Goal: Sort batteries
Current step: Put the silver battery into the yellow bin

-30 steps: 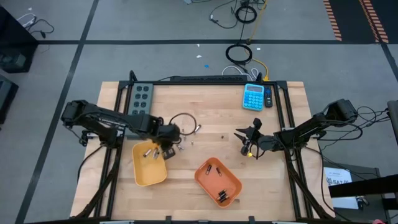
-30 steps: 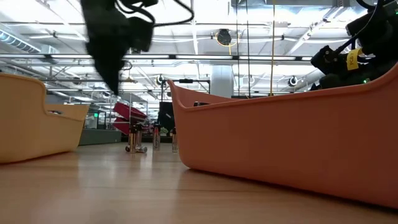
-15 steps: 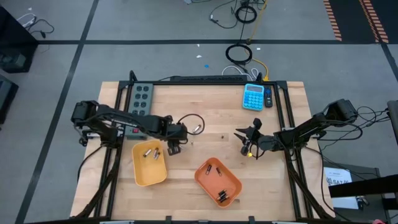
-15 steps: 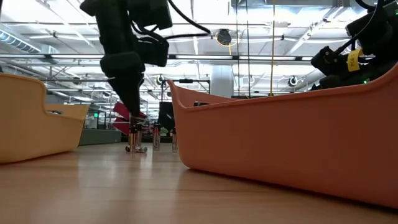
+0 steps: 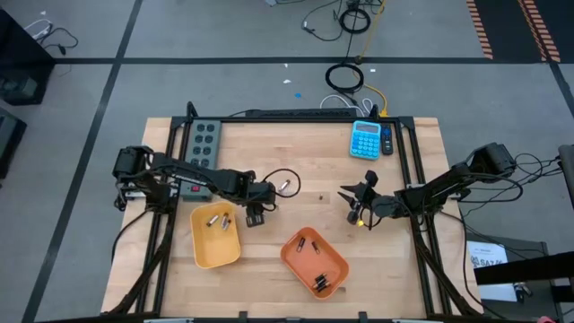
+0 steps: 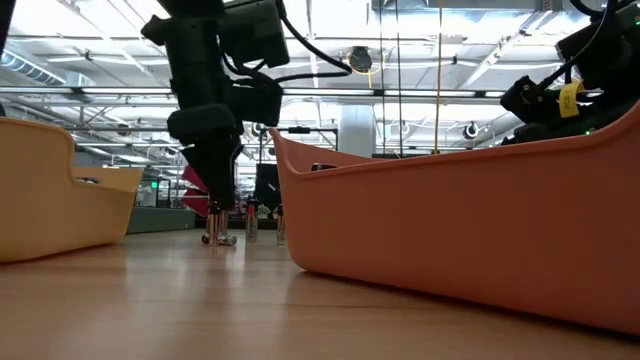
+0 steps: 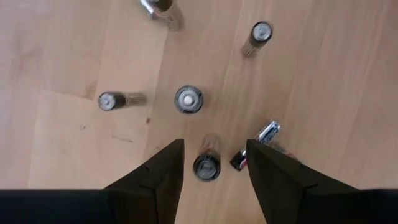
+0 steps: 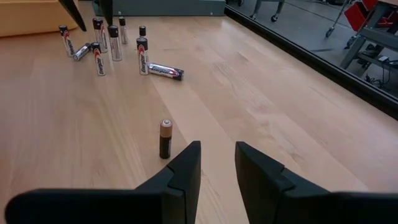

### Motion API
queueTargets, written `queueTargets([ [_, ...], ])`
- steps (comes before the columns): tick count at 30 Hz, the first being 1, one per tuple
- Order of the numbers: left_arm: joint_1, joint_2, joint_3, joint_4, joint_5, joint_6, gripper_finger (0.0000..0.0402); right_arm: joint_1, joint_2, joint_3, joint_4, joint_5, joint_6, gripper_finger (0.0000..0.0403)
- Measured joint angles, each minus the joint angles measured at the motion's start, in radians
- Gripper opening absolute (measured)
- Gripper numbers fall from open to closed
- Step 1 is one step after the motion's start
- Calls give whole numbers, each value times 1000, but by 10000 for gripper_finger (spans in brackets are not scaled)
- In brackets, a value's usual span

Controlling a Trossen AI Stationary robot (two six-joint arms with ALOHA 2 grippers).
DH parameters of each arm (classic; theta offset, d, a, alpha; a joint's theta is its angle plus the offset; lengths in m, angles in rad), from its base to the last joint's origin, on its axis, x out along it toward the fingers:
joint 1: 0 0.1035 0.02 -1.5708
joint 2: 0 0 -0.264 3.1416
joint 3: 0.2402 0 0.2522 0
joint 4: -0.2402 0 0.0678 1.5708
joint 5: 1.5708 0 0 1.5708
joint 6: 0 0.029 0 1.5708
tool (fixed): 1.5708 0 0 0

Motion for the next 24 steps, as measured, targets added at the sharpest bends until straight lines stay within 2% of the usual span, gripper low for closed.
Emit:
queueTargets([
  [12, 0, 7, -49, 51, 3, -10, 173, 0, 0, 0, -4, 0, 4, 90],
  [17, 0, 7, -49, 72, 0, -9, 133, 0, 0, 0, -3, 0, 4, 90],
  [22, 0, 7, -49, 70, 17, -6, 66, 0, 0, 0, -3, 0, 5, 90],
  [24, 0, 7, -48, 70, 18, -6, 57, 0, 0, 0, -3, 0, 4, 90],
])
